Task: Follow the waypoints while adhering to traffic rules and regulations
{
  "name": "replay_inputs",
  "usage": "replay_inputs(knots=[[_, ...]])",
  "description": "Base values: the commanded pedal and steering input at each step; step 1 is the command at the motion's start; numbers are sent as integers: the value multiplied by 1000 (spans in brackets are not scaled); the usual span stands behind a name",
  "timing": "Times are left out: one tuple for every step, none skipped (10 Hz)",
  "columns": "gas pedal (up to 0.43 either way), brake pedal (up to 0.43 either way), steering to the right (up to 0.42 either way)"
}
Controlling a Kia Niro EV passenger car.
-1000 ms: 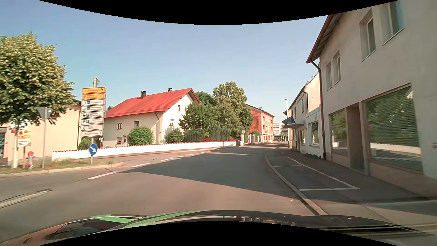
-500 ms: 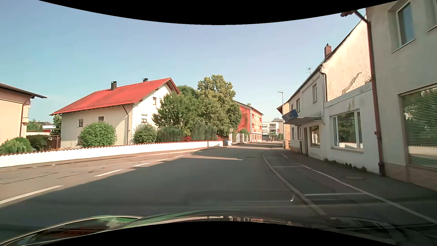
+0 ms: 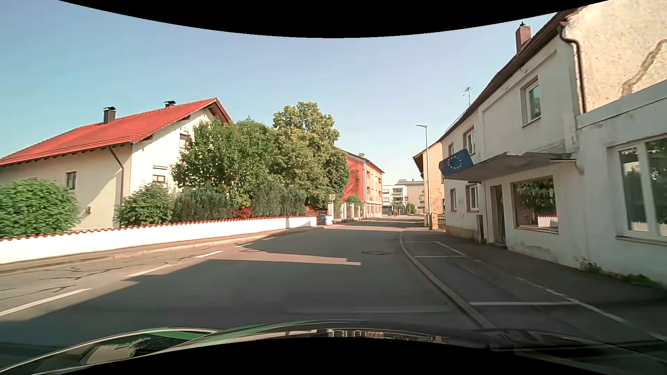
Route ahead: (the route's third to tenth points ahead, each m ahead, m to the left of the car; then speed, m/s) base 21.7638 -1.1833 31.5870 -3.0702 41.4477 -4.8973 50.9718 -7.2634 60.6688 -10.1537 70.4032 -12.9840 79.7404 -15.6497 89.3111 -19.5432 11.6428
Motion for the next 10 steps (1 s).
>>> replay_inputs(knots=[[98,0,50],[98,0,47],[98,0,46],[87,0,46],[87,0,46],[87,0,46],[87,0,46],[87,0,46],[87,0,46],[87,0,45]])
